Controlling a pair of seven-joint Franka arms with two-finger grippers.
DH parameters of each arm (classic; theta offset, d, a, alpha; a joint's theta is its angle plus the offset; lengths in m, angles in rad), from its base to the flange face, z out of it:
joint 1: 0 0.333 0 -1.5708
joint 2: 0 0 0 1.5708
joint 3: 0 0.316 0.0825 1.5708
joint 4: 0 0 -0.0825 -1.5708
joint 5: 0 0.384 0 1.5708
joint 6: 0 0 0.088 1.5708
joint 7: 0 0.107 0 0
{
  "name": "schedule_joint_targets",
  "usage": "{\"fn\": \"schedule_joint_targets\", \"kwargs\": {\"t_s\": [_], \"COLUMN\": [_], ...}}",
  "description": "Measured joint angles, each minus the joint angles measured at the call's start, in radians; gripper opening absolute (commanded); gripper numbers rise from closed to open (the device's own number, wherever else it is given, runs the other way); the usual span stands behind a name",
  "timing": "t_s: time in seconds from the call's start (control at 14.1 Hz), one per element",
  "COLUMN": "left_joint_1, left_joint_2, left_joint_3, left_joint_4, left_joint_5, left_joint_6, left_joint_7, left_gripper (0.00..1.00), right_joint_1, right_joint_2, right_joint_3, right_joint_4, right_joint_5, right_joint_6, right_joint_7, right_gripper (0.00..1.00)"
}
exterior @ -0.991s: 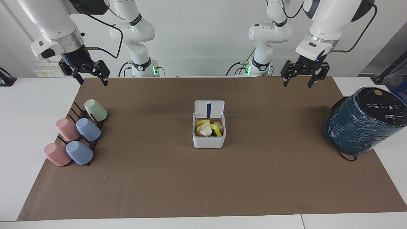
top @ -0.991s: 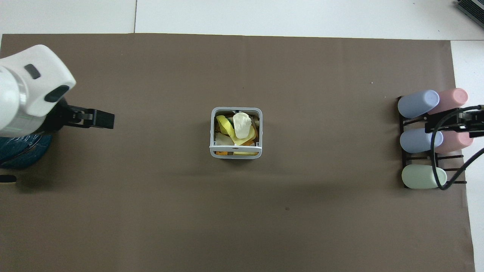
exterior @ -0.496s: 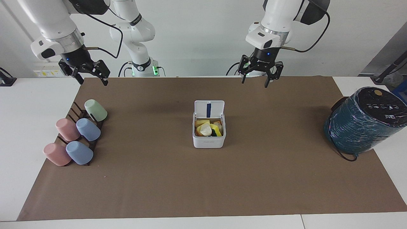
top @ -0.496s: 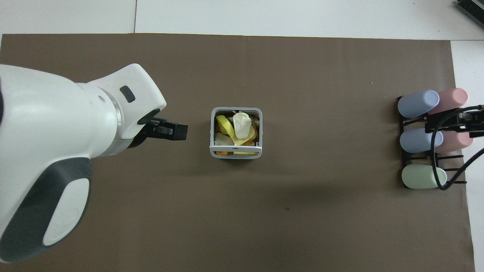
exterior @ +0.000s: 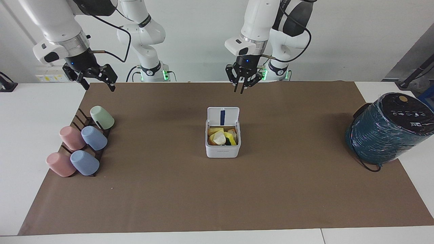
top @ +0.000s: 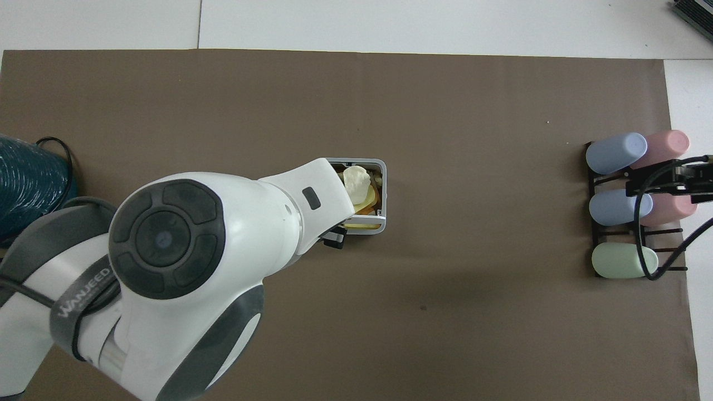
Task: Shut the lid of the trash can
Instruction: 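Reach the left gripper toward the open lid of the white bin, then push the raised lid down over the bin with the left gripper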
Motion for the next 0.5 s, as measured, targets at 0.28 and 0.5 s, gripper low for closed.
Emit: {"fn": "schedule_joint_targets", "kwargs": {"t_s": [0.28,0.5], "left_joint_1": [-0.034,-0.062], "left_joint_2": [0.040,0.079], "left_joint_3": [0.001,0.002], "left_joint_4": [-0.011,-0.042], "left_joint_5": [0.000,0.000], "left_joint_6": [0.016,0.071], "left_joint_7": [-0.017,-0.036], "left_gripper": [0.00,0.00], "right_joint_1": [0.004,0.008], "right_joint_2": [0.000,0.000], "right_joint_3": [0.008,0.016], "right_joint_4": [0.000,0.000], "right_joint_5": [0.001,0.001], "right_joint_6": [0.000,0.000], "right_joint_7": [0.000,0.000], "right_gripper": [1.00,1.00]}}
